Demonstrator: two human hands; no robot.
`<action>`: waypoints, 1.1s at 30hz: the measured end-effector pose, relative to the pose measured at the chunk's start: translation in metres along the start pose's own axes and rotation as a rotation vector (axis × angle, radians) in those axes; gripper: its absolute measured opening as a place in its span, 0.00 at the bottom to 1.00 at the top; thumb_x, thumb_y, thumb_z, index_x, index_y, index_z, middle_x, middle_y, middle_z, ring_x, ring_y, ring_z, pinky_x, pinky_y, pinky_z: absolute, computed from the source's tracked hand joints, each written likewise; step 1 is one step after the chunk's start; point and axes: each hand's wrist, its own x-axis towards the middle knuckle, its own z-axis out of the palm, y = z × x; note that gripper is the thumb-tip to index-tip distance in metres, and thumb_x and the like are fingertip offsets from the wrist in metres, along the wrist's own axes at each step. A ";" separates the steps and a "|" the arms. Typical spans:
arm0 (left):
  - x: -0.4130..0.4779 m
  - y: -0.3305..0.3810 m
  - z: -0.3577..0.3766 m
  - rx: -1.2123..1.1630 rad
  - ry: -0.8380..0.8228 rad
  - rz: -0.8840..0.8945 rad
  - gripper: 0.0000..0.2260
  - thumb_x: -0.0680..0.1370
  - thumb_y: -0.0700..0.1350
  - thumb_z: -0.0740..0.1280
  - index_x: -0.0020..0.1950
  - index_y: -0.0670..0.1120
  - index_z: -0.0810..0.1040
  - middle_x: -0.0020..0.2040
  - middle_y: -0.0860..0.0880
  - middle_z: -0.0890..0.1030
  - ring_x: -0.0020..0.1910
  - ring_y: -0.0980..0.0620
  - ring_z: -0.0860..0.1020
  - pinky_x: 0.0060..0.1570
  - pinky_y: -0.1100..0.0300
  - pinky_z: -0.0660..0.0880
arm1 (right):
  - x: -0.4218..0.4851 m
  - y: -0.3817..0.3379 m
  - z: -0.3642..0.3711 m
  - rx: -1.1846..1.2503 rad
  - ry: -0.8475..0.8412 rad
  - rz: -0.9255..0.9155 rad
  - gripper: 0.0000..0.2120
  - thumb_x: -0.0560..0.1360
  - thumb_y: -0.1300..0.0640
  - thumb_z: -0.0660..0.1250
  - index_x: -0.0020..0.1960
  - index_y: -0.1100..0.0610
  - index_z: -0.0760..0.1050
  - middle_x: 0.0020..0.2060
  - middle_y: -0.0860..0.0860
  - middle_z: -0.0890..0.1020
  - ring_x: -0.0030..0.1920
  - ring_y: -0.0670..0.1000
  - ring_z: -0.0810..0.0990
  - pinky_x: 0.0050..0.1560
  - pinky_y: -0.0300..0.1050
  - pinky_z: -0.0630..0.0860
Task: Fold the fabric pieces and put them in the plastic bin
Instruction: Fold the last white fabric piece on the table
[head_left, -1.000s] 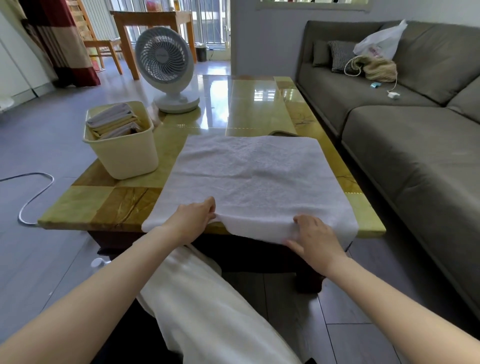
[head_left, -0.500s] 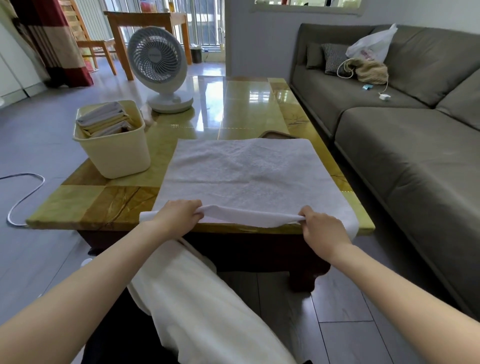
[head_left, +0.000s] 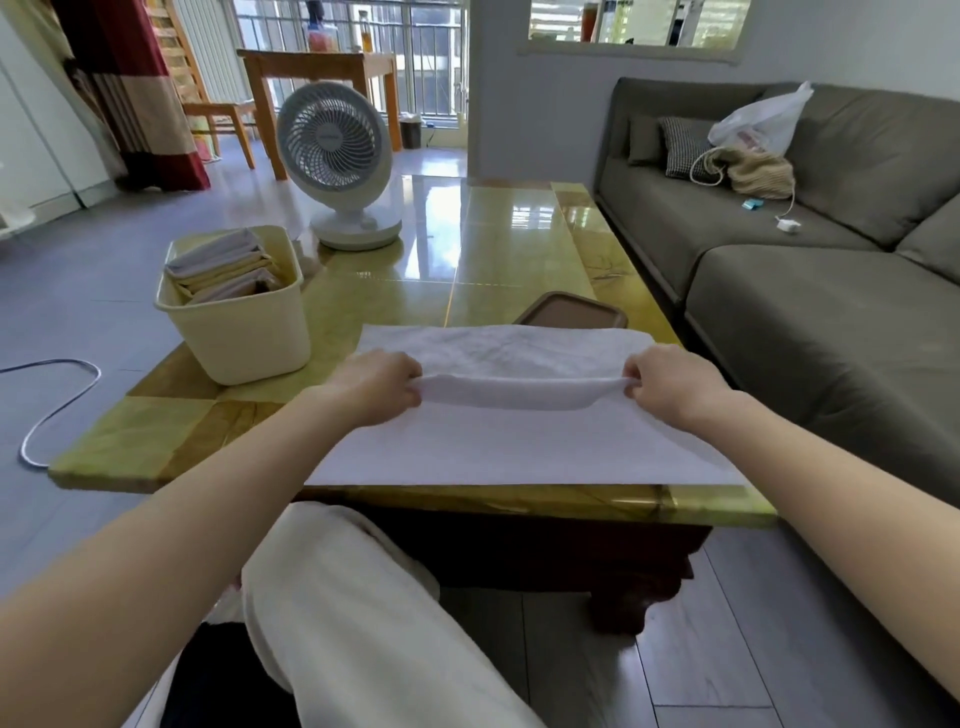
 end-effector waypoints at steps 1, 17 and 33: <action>0.008 0.001 -0.001 0.052 0.058 0.007 0.07 0.78 0.45 0.62 0.40 0.46 0.73 0.45 0.46 0.78 0.48 0.44 0.74 0.42 0.56 0.67 | 0.007 -0.003 -0.001 0.008 0.057 0.007 0.09 0.77 0.60 0.60 0.50 0.58 0.79 0.49 0.55 0.80 0.48 0.58 0.78 0.42 0.46 0.73; 0.115 -0.005 0.034 -0.141 0.200 -0.108 0.20 0.78 0.34 0.60 0.69 0.44 0.68 0.74 0.45 0.63 0.68 0.43 0.68 0.62 0.51 0.69 | 0.113 -0.023 0.045 0.205 0.077 0.092 0.21 0.77 0.64 0.61 0.69 0.62 0.63 0.67 0.59 0.66 0.63 0.61 0.72 0.59 0.51 0.72; 0.029 0.012 0.076 -0.038 -0.060 0.081 0.12 0.79 0.55 0.57 0.55 0.49 0.73 0.59 0.50 0.70 0.60 0.50 0.68 0.58 0.52 0.65 | 0.004 -0.075 0.098 0.230 0.052 -0.288 0.10 0.80 0.51 0.57 0.57 0.53 0.74 0.53 0.49 0.76 0.55 0.50 0.72 0.52 0.42 0.73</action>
